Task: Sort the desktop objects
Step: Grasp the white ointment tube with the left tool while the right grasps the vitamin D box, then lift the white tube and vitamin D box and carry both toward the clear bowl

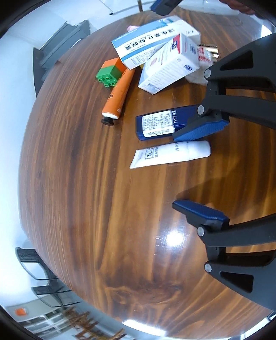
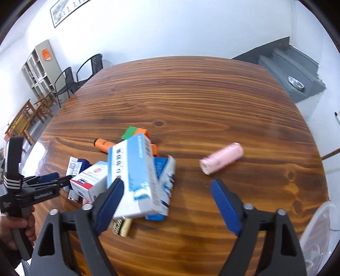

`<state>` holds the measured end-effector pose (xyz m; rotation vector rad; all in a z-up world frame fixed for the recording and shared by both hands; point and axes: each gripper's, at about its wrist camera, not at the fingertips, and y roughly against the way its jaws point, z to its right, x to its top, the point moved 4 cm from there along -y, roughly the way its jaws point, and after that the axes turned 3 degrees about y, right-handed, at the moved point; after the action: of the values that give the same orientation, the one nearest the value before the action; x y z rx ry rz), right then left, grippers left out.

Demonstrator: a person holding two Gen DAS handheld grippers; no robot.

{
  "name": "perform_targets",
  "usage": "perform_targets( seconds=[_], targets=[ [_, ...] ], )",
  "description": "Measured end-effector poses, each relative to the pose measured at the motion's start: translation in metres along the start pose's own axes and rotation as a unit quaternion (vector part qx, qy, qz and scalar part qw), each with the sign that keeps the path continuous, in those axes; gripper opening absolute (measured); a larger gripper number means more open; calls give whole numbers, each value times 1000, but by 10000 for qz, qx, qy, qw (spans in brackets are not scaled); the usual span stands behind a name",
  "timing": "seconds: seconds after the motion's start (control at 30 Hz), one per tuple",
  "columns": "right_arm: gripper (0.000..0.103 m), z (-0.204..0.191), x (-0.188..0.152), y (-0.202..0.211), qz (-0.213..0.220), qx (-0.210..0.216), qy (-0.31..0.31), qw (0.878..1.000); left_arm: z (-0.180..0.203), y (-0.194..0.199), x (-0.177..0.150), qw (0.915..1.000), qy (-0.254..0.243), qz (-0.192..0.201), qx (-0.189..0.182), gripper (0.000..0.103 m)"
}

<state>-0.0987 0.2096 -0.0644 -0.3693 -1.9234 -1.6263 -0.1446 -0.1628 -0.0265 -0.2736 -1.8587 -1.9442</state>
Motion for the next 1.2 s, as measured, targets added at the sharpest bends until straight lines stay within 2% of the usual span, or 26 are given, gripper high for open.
perform_targets(
  seconds=[0.13, 0.2, 0.3, 0.43, 0.6, 0.7, 0.8, 0.83, 0.87, 1.1, 1.2],
  targets=[
    [80, -17, 2, -12, 112, 74, 232, 9996, 13, 1, -3, 9996, -48, 218, 157, 46],
    [80, -26, 2, -17, 197, 97, 396, 9990, 18, 2, -4, 9993, -104, 305, 187, 34],
    [79, -34, 2, -22, 376, 68, 642, 9972, 26, 0, -3, 9987, -186, 449, 122, 25],
    [70, -35, 3, -24, 661, 83, 824, 9944, 37, -1, -5, 9975, -224, 667, 6, 25],
    [70, -31, -4, -23, 932, 360, 731, 9923, 58, 0, -10, 9944, -364, 988, 3, 25],
    [71, -31, -10, -19, 1107, 405, 760, 9901, 63, 0, -10, 9915, -590, 1154, -129, 25],
    [73, -34, -14, -14, 1243, 389, 830, 9880, 70, -4, -6, 9902, -551, 1091, -676, 25],
    [79, -36, -15, -11, 1300, 380, 833, 9873, 69, -4, -6, 9897, -533, 1062, -794, 25],
    [81, -39, -16, -9, 1349, 369, 837, 9866, 69, -3, -8, 9897, -528, 1072, -789, 25],
    [81, -57, -26, -24, 1129, -44, 1133, 9871, 65, 12, -23, 9867, -742, 1282, -671, 25],
    [69, -68, -29, -28, 1152, -427, 1423, 9822, 66, 27, -26, 9805, -914, 1566, -752, 25]
  ],
)
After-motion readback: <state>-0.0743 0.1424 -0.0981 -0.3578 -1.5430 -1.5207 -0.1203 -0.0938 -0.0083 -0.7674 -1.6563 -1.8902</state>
